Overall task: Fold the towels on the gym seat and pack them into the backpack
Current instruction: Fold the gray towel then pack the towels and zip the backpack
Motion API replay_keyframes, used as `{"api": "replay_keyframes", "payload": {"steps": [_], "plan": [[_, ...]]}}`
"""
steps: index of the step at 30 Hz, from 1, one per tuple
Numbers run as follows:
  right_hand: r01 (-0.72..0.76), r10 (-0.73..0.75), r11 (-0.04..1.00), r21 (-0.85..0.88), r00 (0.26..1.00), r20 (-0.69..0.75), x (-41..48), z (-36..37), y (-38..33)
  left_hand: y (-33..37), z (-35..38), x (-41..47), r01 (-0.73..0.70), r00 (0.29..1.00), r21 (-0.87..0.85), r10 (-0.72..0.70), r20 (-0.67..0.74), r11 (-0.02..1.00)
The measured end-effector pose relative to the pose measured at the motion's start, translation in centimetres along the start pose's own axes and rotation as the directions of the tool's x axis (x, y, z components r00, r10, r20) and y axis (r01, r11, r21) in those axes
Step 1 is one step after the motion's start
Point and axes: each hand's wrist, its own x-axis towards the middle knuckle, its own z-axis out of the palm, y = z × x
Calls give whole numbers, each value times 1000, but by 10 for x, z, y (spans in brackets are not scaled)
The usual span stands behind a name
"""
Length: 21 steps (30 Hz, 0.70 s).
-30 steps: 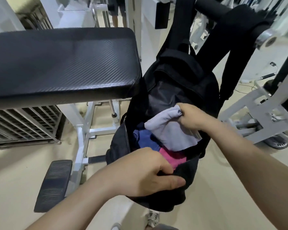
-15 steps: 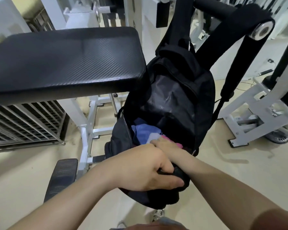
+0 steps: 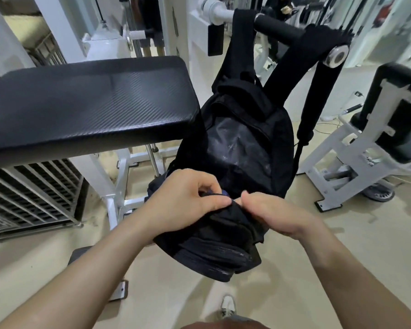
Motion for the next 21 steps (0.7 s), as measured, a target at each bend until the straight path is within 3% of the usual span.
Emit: {"api": "replay_keyframes", "payload": {"steps": [3, 5, 7, 9, 11, 13, 14, 15, 17, 18, 21], "plan": [[154, -164, 984, -85, 978, -129, -29, -7, 6, 7, 9, 2, -43, 999, -2, 43, 27, 999], [183, -188, 982, -40, 952, -242, -46, -14, 12, 13, 7, 4, -81, 983, 169, 51, 175, 982], [199, -181, 980, 11, 911, -369, -65, -25, 18, 8, 3, 10, -156, 962, 400, 46, 271, 903], [194, -150, 980, 35, 852, -501, -84, -33, 18, -2, 4, 18, -182, 970, 442, 87, 227, 879], [130, -130, 991, -41, 813, -568, -98, -38, 12, -7, 17, 25, -202, 978, 315, 176, 108, 927], [60, -171, 974, -217, 824, -540, -101, -35, -4, 3, 41, 33, -267, 964, 210, 259, 66, 940], [-3, -214, 918, -397, 839, -500, -98, -31, -15, 13, 54, 36, -295, 955, 163, 290, 56, 942], [-71, -263, 797, -600, 853, -450, -92, -27, -21, 25, 67, 37, -307, 952, 102, 305, 37, 946], [-167, -340, 562, -810, 846, -411, -75, -20, -20, 41, 88, 40, -268, 963, -60, 267, -28, 962], [-173, -365, 566, -806, 824, -433, -68, -24, -15, 47, 92, 41, -220, 975, -153, 213, -65, 963], [-91, -331, 768, -634, 791, -515, -64, -55, 7, 39, 87, 52, -69, 960, -469, -68, -270, 881]]}}
